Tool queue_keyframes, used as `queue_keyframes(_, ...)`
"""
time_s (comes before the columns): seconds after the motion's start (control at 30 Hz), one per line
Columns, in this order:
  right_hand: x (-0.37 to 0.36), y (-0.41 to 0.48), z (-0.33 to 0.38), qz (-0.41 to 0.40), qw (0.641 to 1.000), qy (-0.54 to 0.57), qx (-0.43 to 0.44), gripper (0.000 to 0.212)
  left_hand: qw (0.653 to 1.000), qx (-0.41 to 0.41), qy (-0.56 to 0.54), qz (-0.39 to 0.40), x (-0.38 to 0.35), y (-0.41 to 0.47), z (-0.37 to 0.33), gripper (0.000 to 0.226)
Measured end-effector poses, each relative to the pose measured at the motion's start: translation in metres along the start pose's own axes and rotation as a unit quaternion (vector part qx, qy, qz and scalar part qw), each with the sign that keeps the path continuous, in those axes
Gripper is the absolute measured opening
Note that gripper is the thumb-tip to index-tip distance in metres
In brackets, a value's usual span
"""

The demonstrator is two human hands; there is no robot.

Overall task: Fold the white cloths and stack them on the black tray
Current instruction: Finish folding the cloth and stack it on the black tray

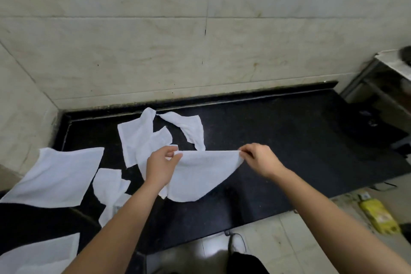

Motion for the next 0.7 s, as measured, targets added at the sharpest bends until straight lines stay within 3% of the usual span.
queue_keyframes(0.23,0.099,0.02,0.02,-0.181,0.983,-0.003,0.038,0.023,0.992,-0.091,-0.066,-0.057,0.008,0.035,-0.103,0.006)
queue_keyframes(0.37,0.133,0.016,0.024,-0.239,0.967,-0.009,0.087,0.021,0.983,-0.152,-0.035,-0.096,0.012,0.036,-0.135,0.004)
queue_keyframes(0.53,0.096,0.009,-0.022,-0.197,0.976,-0.011,0.09,0.02,0.977,-0.188,0.078,-0.061,-0.029,0.018,-0.101,0.01)
queue_keyframes(0.7,-0.017,-0.023,-0.085,-0.046,0.996,-0.054,0.059,0.023,0.944,-0.194,0.265,0.043,-0.101,-0.027,-0.006,0.011)
Point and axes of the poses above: each hand's wrist, its own y-axis towards the middle knuckle, its own x-axis out of the back of the hand, z = x × y, the point moved 8 cm from there along y, towards the middle knuckle, and after that the axes turned 8 degrees about y, right-handed, at the moved point
